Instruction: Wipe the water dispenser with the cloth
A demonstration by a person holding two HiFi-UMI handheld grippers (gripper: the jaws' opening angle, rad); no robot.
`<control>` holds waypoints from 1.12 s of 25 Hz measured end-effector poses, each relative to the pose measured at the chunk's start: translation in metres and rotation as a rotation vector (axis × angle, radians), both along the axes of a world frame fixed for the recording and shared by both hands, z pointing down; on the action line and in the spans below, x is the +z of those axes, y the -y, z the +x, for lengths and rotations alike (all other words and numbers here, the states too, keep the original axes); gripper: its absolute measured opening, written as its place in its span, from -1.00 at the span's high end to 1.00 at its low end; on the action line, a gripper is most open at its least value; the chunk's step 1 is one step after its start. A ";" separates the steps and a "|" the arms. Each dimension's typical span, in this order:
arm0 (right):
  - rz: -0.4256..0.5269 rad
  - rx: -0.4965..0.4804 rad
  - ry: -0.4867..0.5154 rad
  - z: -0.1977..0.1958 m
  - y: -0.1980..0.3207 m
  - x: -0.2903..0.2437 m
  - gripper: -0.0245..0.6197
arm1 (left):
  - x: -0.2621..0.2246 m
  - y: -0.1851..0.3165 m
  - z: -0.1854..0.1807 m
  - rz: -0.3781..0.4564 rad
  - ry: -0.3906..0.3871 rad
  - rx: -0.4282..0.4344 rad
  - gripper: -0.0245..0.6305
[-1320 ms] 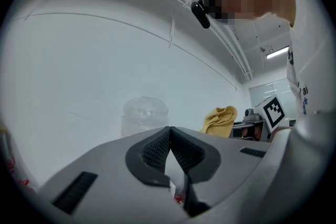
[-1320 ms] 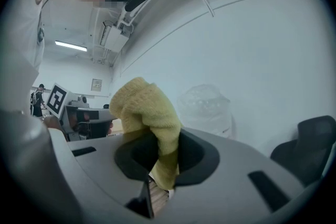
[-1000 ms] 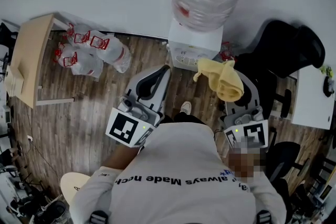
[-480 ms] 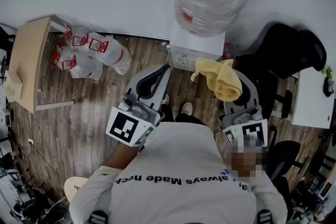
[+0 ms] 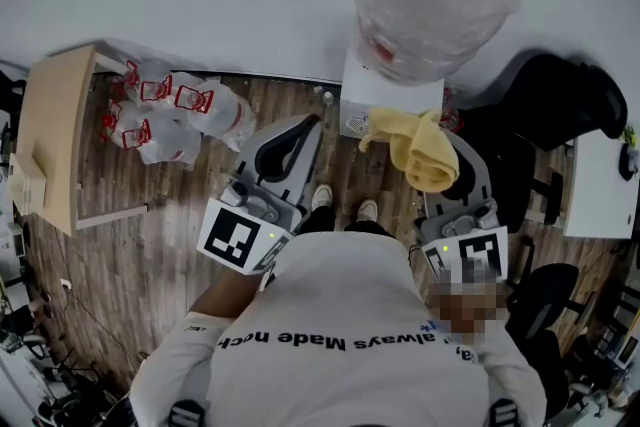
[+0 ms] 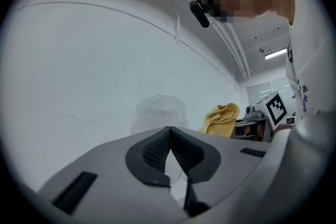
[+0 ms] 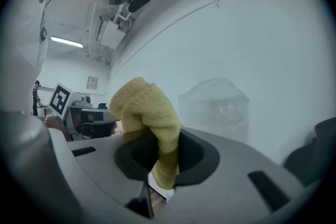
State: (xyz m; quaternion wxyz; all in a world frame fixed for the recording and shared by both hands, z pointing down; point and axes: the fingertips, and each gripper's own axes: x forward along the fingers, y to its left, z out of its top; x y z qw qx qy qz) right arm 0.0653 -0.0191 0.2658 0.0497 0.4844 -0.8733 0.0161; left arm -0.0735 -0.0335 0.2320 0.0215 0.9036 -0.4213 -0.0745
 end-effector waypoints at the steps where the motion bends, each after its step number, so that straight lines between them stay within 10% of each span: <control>1: 0.000 0.003 -0.002 -0.002 0.002 0.001 0.72 | 0.001 0.003 -0.004 -0.001 0.000 -0.001 0.87; 28: -0.035 0.013 -0.230 -0.050 0.090 0.103 0.72 | 0.016 0.035 -0.016 -0.037 -0.025 0.008 0.87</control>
